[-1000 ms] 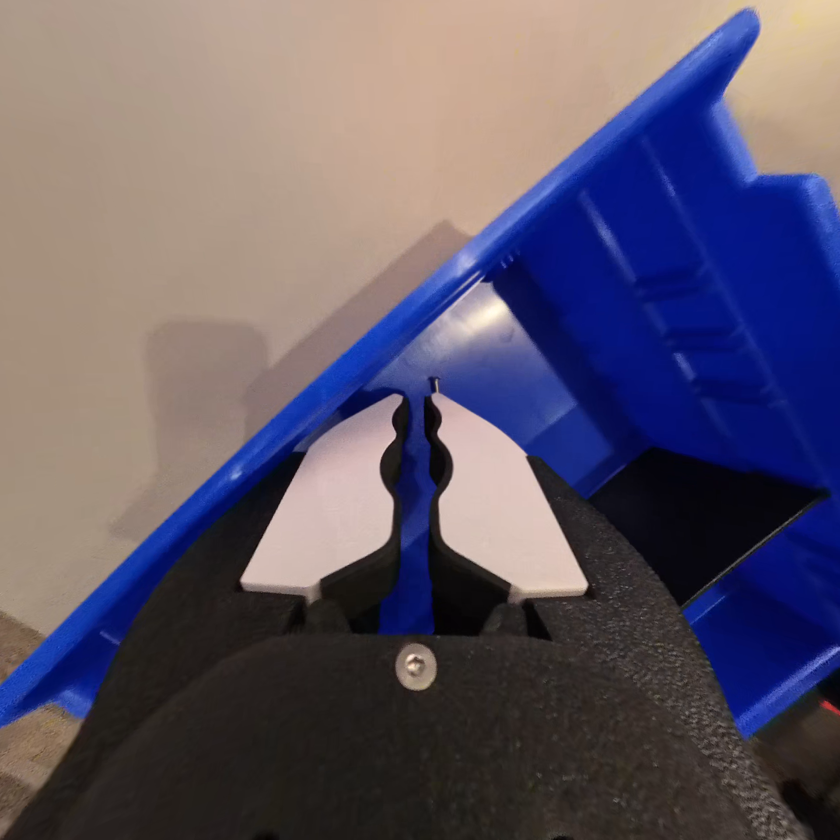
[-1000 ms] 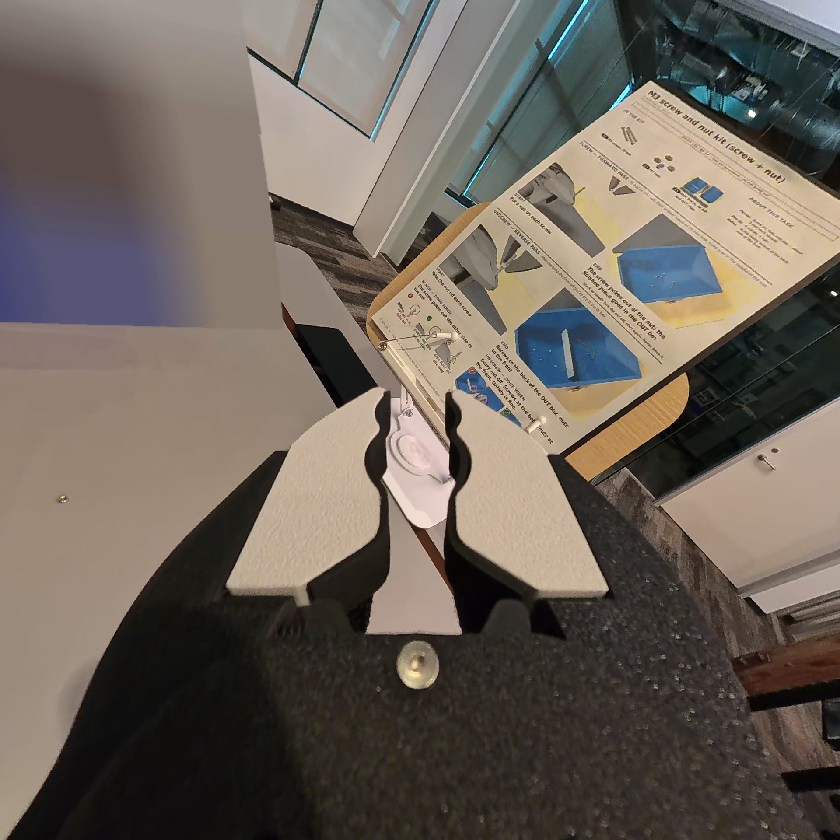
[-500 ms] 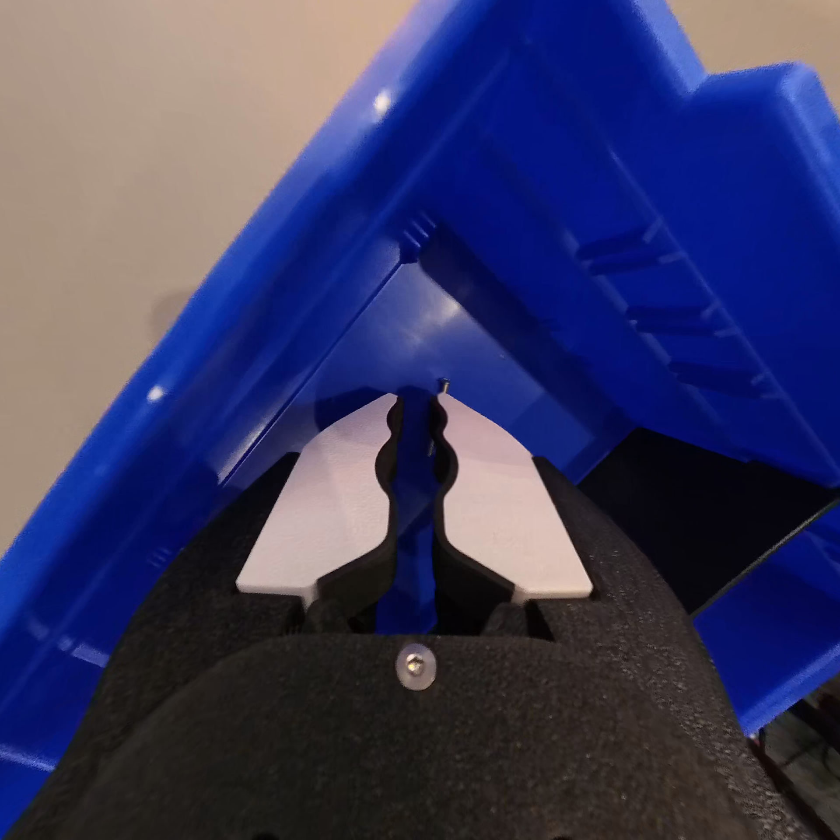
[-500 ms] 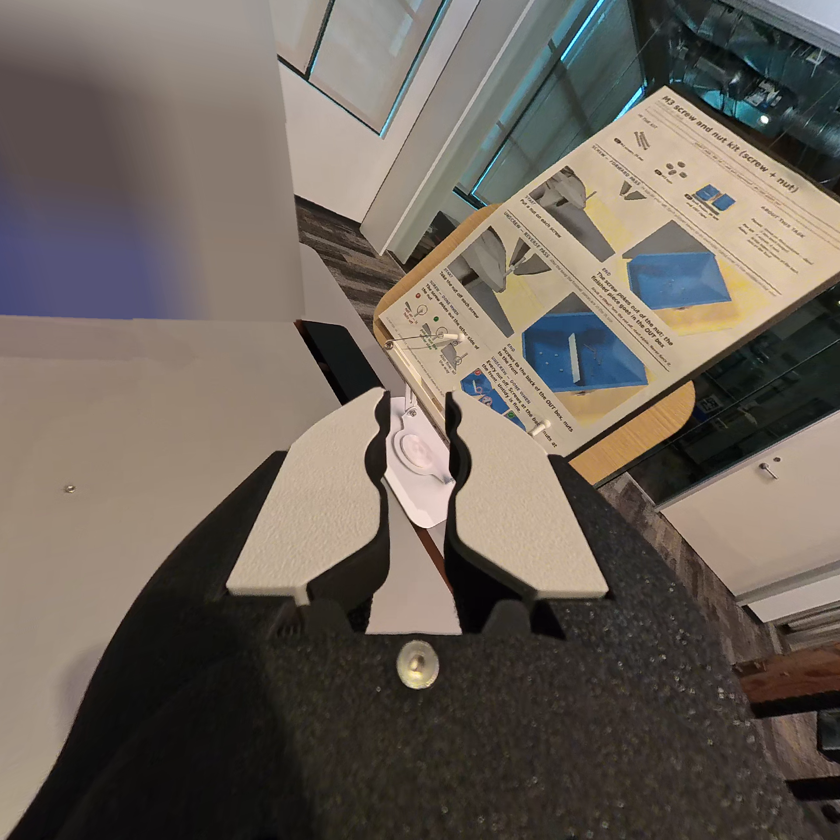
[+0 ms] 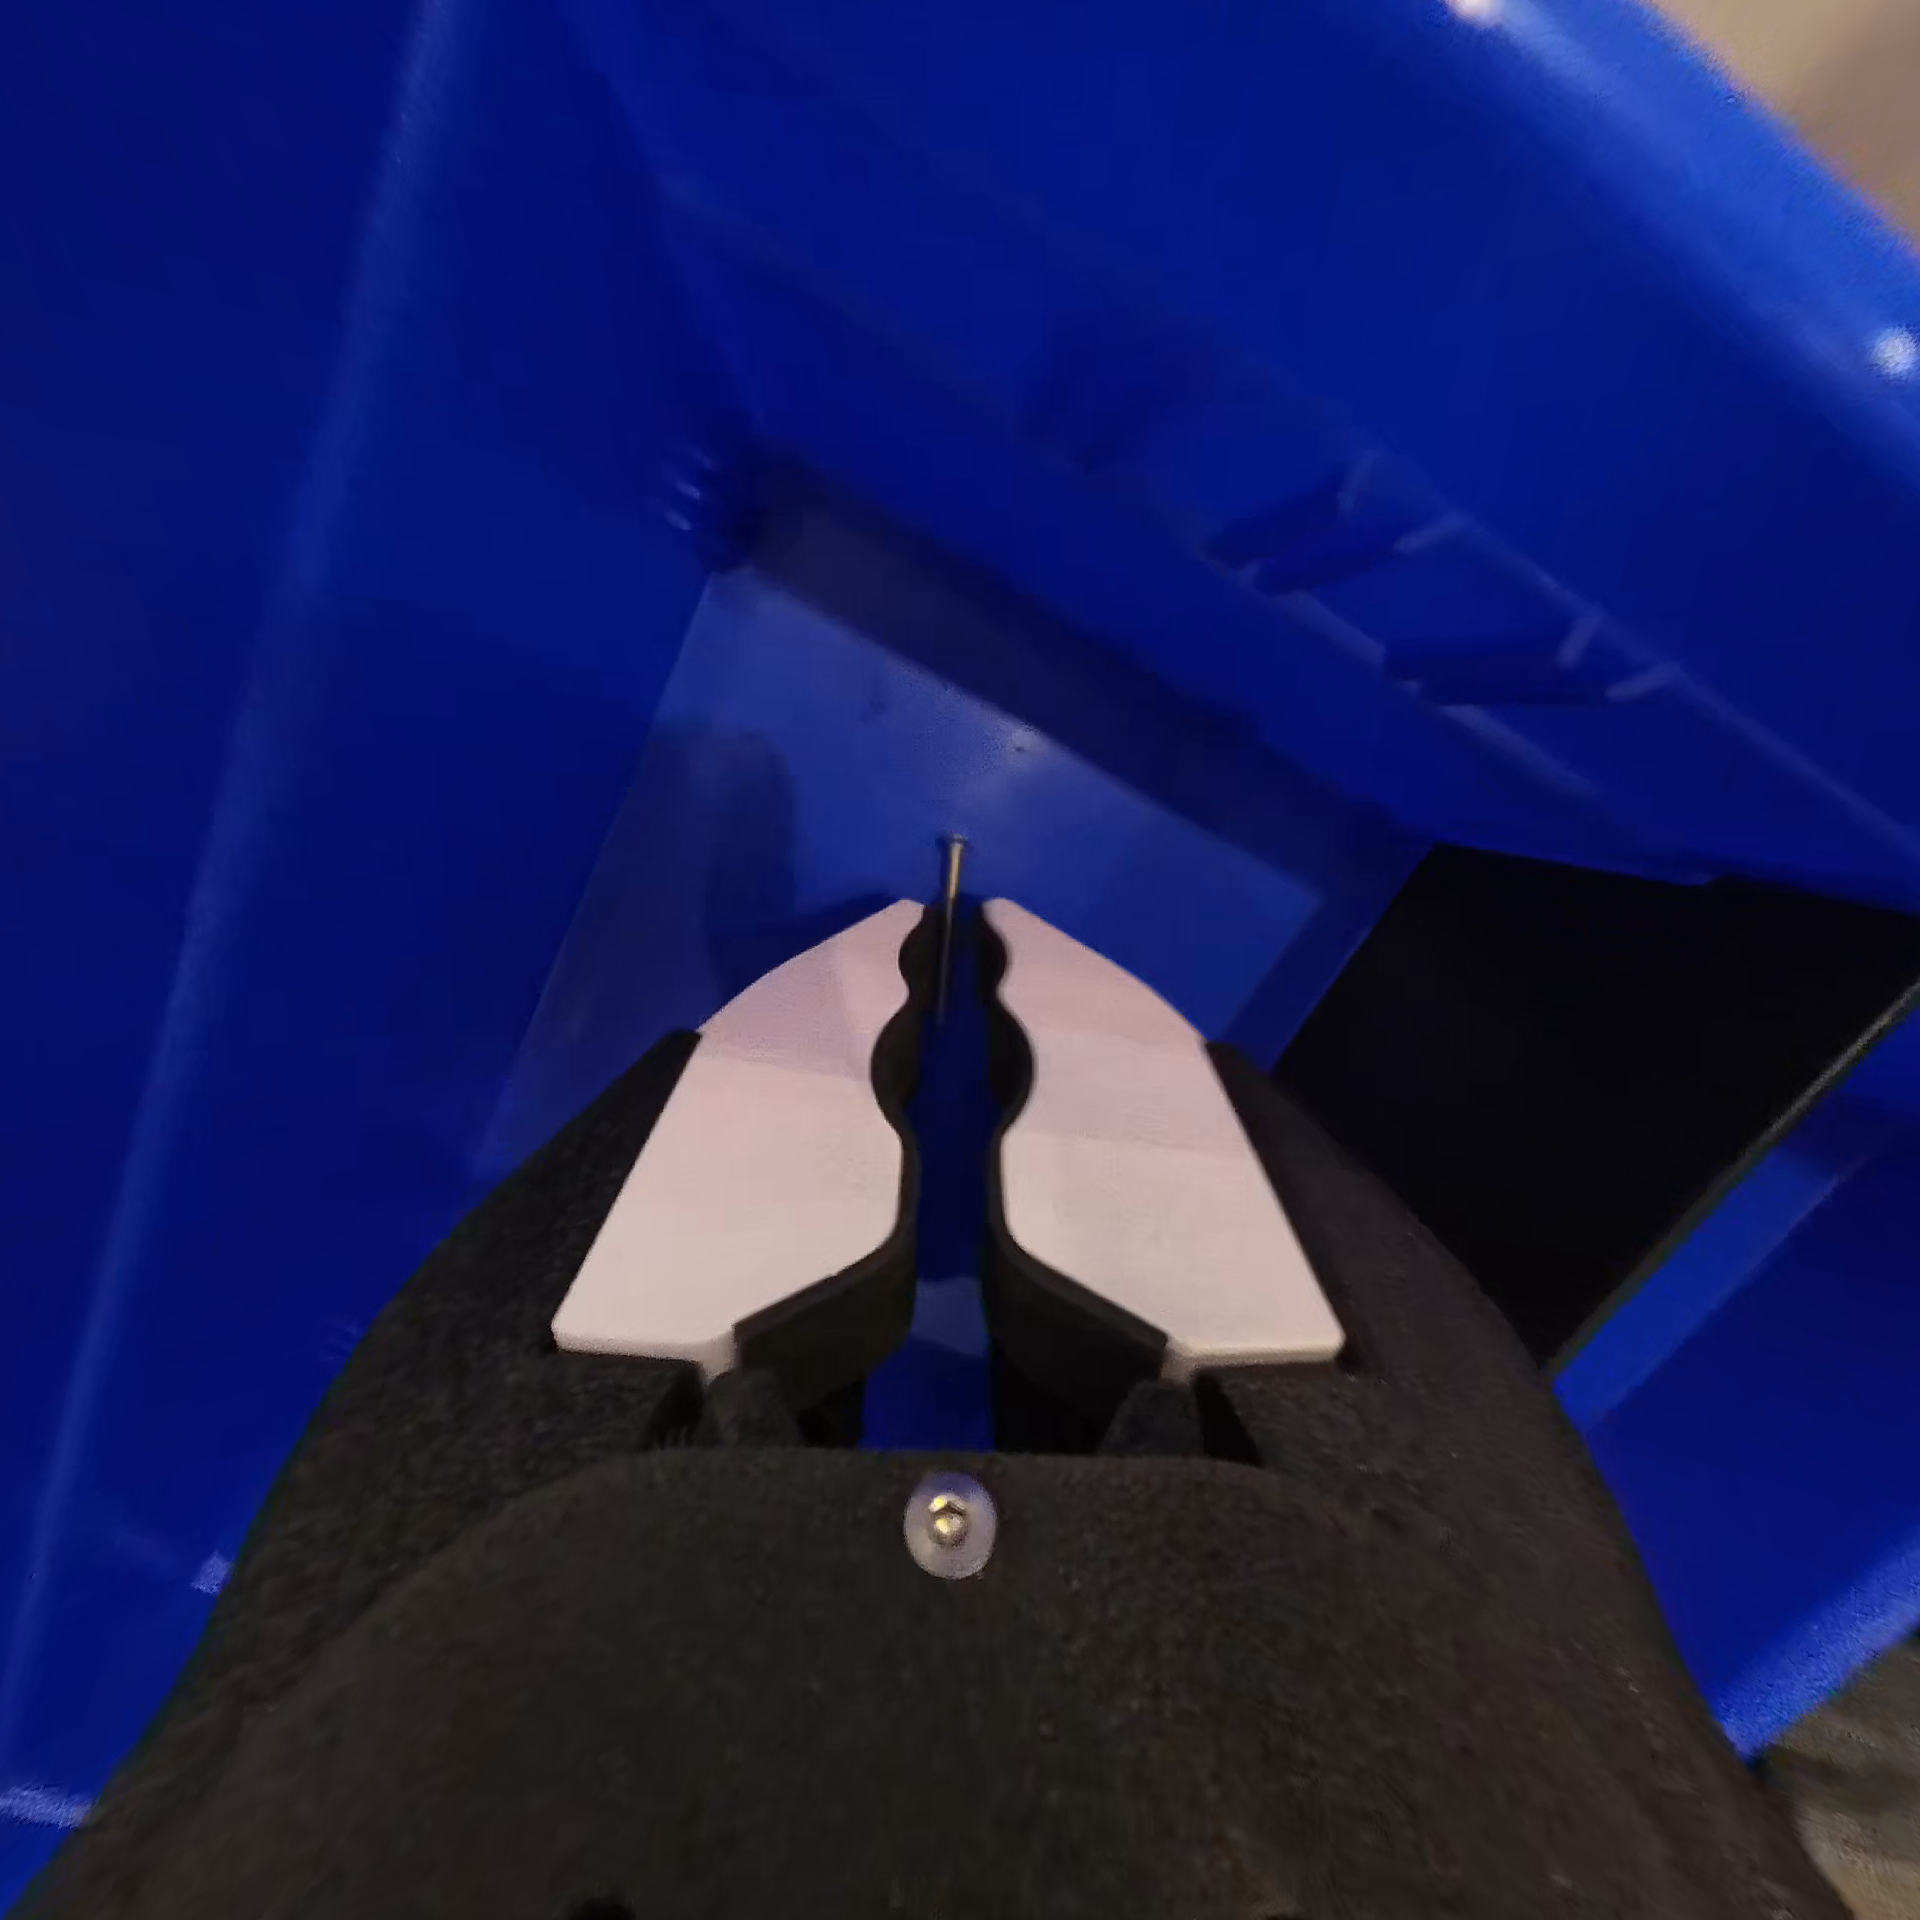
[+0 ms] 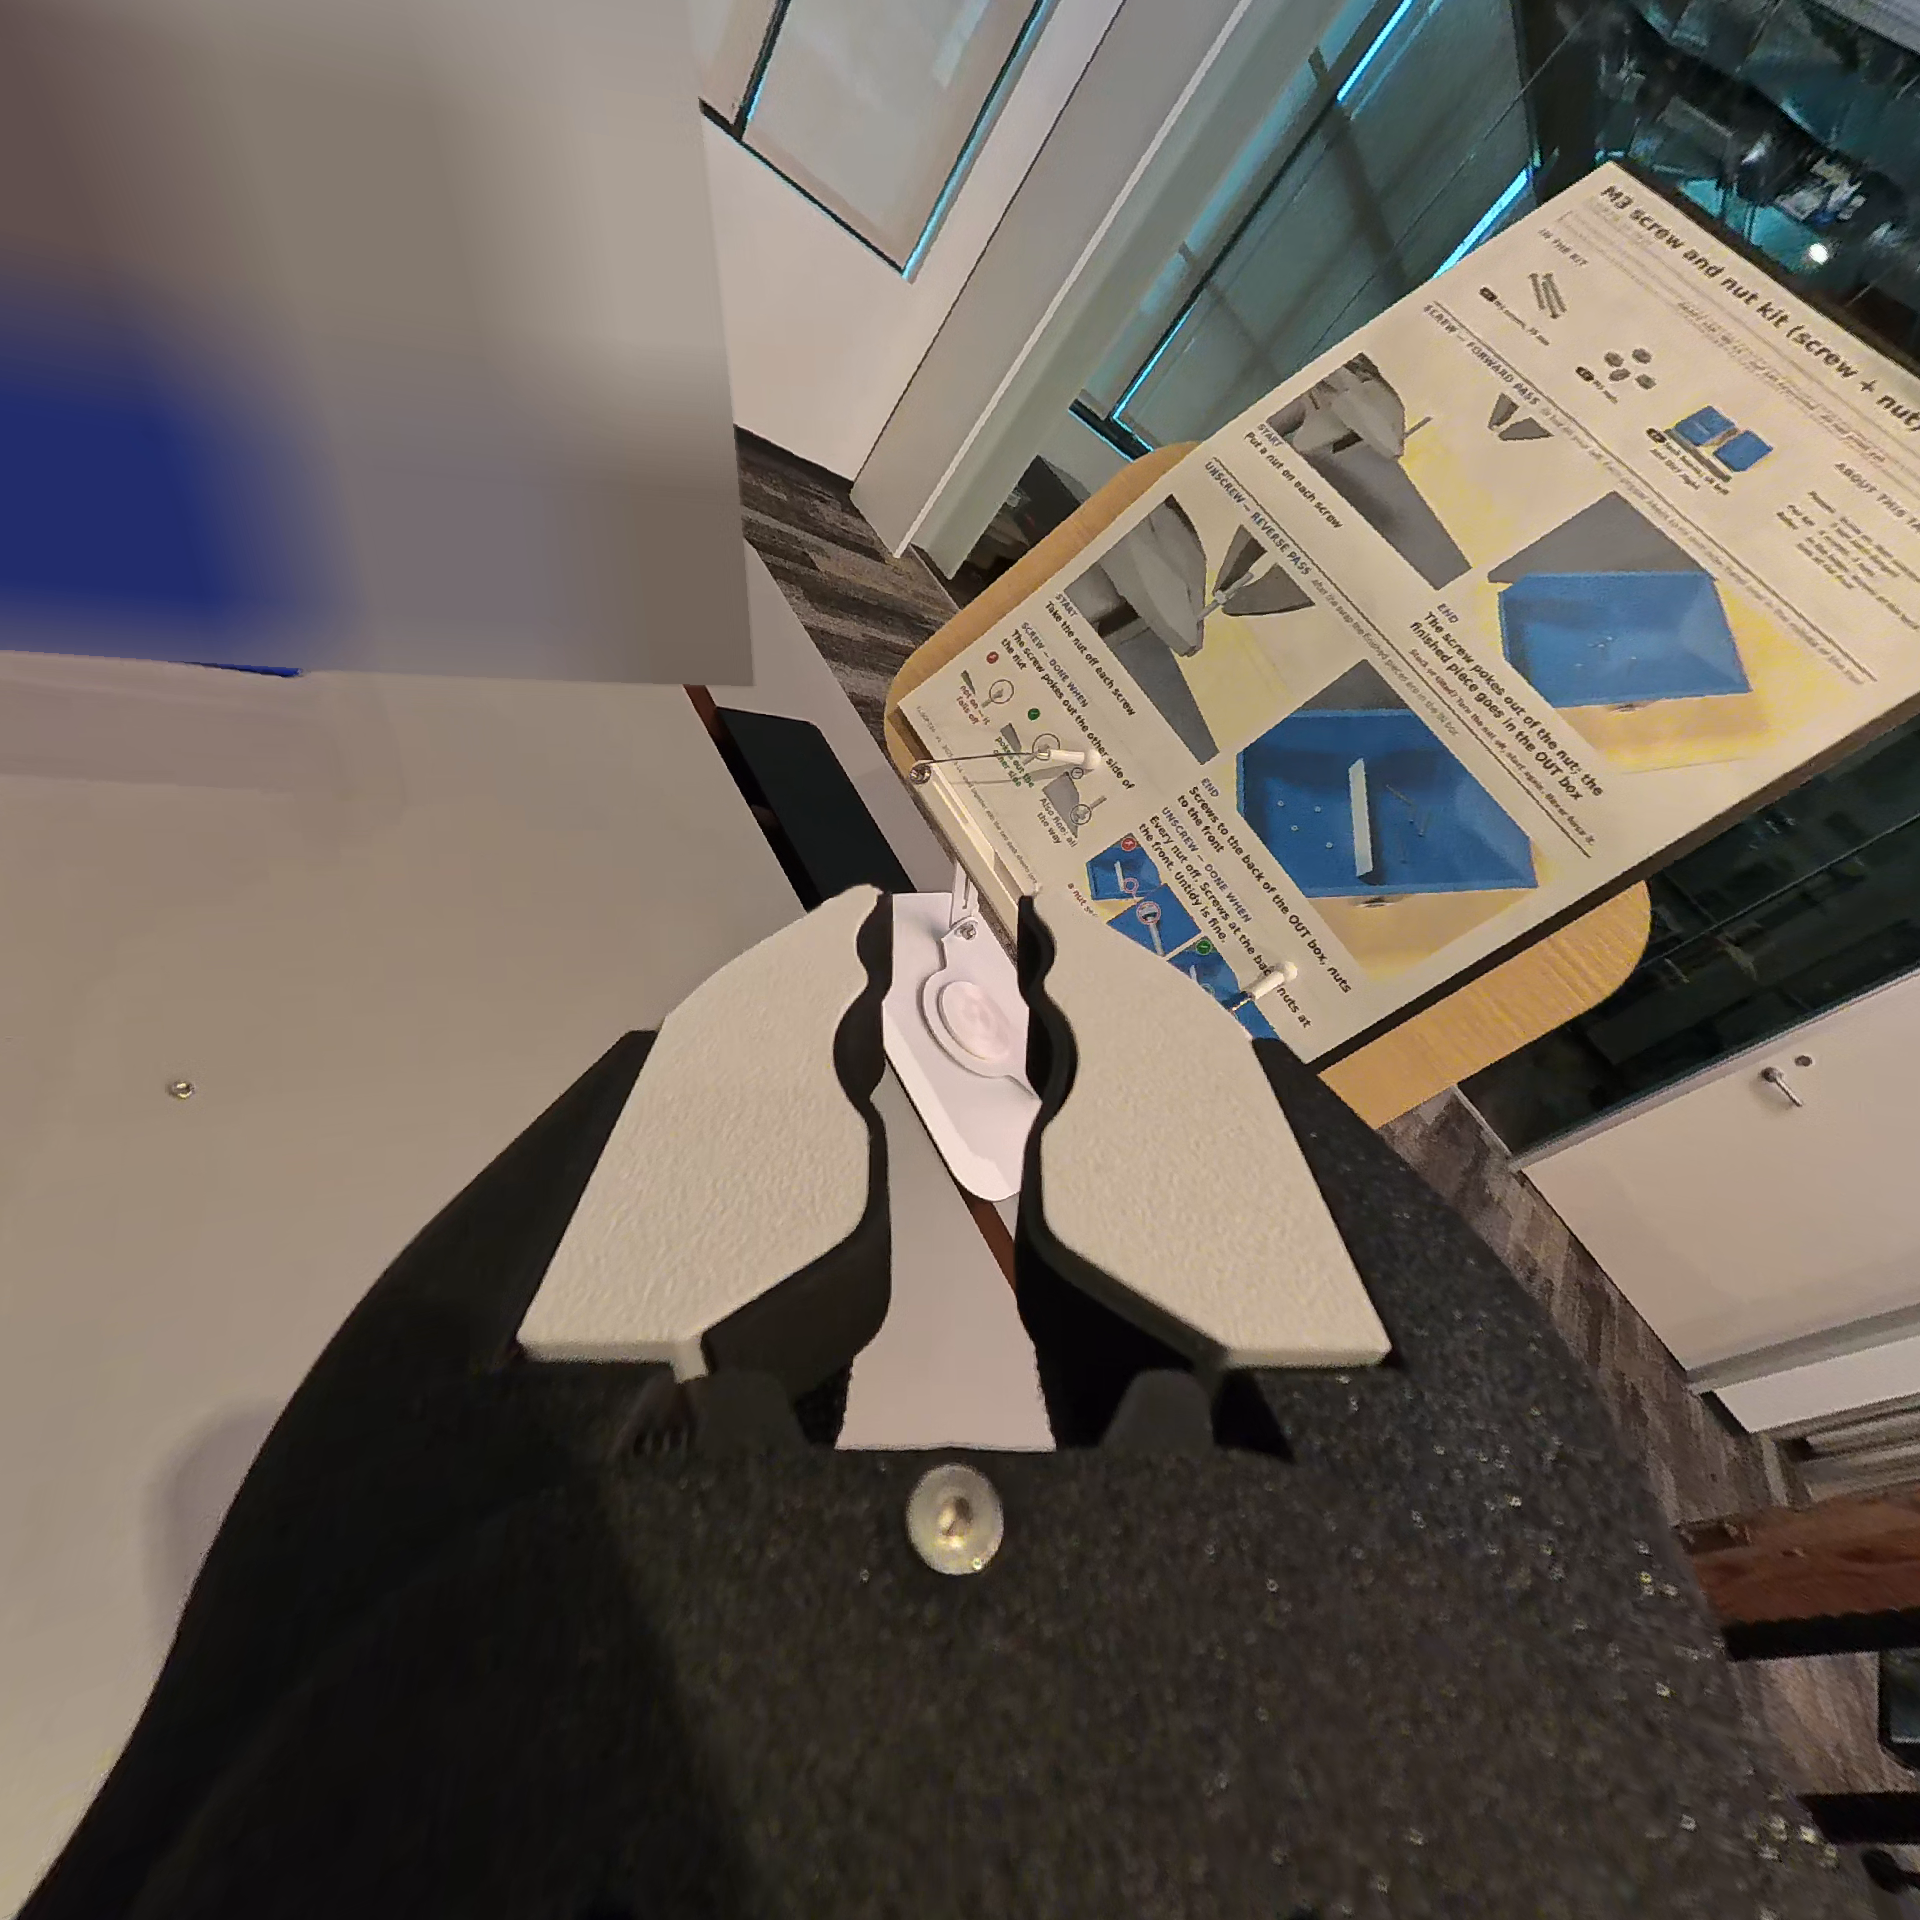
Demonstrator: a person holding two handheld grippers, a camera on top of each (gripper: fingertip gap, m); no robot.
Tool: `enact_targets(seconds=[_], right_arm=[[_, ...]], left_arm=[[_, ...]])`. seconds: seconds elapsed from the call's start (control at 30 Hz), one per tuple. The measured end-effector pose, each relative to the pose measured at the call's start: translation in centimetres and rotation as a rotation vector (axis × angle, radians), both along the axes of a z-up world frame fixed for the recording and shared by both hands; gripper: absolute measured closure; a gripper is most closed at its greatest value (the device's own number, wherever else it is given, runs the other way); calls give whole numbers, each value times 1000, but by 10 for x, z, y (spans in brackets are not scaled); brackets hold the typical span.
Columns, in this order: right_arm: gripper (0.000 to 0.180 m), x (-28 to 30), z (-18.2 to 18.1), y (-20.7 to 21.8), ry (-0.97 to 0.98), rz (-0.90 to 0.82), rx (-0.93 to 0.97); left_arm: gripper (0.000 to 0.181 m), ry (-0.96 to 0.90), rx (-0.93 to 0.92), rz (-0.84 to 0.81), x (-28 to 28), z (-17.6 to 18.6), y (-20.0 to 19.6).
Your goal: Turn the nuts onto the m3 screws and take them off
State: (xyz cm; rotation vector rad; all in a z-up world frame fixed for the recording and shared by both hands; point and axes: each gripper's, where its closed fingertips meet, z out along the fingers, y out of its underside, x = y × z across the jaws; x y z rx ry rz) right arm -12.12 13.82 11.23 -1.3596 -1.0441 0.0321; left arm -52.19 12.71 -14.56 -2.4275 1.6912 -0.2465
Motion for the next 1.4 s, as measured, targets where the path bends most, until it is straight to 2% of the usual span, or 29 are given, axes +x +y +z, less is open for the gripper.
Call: enact_targets(seconds=[0.27, 0.43, 0.57, 0.73, 0.93, 1.07, 1.4], right_arm=[[157, -2, -1, 0, -4, 10, -2], [157, -4, -7, 2, 5, 26, -24], [157, -12, -17, 6, 12, 52, -62], [158, -30, -32, 6, 21, 110, -116], [157, -56, -38, -11, 31, 185, -142], [157, -68, -34, -30, 142, 250, -202], [149, -64, -27, -51, 457, 263, -342]], left_arm=[[178, 23, 23, -20, 2, -1, 0], [179, 62, 110, -9, -5, 4, 10], [179, -68, 159, 129, -2, 39, 20], [179, -240, 235, 242, 13, 103, 24], [179, -477, 340, 203, 87, 177, 11], [179, -578, 370, 122, 156, 199, -3], [179, -944, 354, -36, 319, 249, -39]])
